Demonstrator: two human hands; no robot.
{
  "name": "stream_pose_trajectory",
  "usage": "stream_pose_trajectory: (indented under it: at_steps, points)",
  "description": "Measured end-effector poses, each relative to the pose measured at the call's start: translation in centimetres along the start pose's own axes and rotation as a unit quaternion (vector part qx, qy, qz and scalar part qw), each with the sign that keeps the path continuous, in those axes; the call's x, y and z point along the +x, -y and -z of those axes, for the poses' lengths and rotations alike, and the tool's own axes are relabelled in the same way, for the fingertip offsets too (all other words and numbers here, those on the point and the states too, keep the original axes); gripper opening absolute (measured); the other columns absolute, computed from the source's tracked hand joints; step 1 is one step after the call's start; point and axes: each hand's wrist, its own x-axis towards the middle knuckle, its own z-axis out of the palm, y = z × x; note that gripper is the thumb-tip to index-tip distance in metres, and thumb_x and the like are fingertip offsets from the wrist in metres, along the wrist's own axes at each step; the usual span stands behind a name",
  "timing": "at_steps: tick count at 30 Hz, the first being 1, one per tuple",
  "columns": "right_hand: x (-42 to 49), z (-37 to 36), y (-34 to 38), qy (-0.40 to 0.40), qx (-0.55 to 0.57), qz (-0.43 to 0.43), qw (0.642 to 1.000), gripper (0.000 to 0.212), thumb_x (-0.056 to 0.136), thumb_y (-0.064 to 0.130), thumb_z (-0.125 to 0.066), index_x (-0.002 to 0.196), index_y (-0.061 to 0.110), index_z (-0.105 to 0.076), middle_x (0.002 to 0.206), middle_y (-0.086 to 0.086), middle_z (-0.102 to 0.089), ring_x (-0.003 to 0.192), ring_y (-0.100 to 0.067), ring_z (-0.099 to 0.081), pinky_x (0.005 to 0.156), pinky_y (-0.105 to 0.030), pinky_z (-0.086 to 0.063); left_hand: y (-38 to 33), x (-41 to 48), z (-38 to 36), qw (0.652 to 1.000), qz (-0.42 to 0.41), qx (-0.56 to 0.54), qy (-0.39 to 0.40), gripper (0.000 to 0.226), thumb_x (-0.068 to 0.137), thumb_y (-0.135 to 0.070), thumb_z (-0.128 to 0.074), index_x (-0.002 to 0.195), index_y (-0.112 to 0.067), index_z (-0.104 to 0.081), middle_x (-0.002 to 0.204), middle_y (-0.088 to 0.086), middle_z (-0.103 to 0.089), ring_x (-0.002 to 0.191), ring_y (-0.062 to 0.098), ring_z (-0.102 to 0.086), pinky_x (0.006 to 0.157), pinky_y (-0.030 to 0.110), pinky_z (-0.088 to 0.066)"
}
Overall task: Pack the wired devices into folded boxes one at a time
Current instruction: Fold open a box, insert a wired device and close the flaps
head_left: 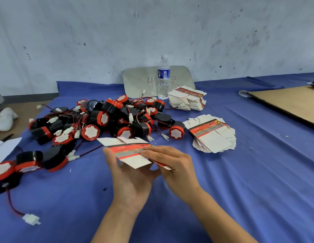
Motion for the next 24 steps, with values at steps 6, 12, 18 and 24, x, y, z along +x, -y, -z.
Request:
stream_pose_trajectory:
  at_steps: [6,12,18,24]
  points:
    - [-0.2,0.3,-0.4,-0.015,0.032,-0.025,0.999,0.038,0.084,-0.012,-0.059,0.112,0.010,-0.072,0.114,-0.001,-0.070,0.107,-0.014,-0.066,0.082,-0.033,-0.058,-0.3,0.4,0.5,1.000,0.012,0.017,-0.014,0.078,0.060,-0.075,-0.063,0.105,-0.011,-0.065,0.103,0.017,-0.065,0.090,0.030,-0.065,0.080,0.057,-0.052]
    - [0.2,0.3,0.0,-0.069,0.147,-0.129,0.978,0.037,0.093,0.000,-0.053,0.116,0.025,-0.066,0.118,0.019,-0.067,0.114,-0.002,-0.061,0.090,-0.022,-0.051,-0.2,0.4,-0.1,0.995,0.007,0.077,-0.057,0.074,0.065,-0.073,-0.066,0.120,-0.024,-0.066,0.115,0.007,-0.070,0.103,0.022,-0.068,0.081,0.042,-0.058]
    - [1.6,2.7,-0.1,-0.043,0.503,-0.310,0.806,0.048,0.075,0.022,-0.050,0.120,0.024,-0.067,0.112,0.002,-0.070,0.104,-0.016,-0.065,0.078,-0.029,-0.050,0.3,1.5,1.8,0.953,-0.086,0.221,-0.190,0.061,0.067,-0.028,-0.074,0.125,-0.022,-0.056,0.115,0.002,-0.070,0.104,0.021,-0.068,0.080,0.037,-0.056]
    - [1.6,4.1,-1.4,0.045,0.340,-0.392,0.854,0.020,0.084,0.023,-0.073,0.103,0.025,-0.072,0.101,-0.003,-0.075,0.094,-0.024,-0.071,0.075,-0.031,-0.058,0.1,1.5,2.2,0.868,-0.169,0.459,-0.085,0.048,0.080,-0.007,-0.076,0.111,-0.037,-0.054,0.101,-0.027,-0.067,0.094,-0.004,-0.064,0.066,0.009,-0.049]
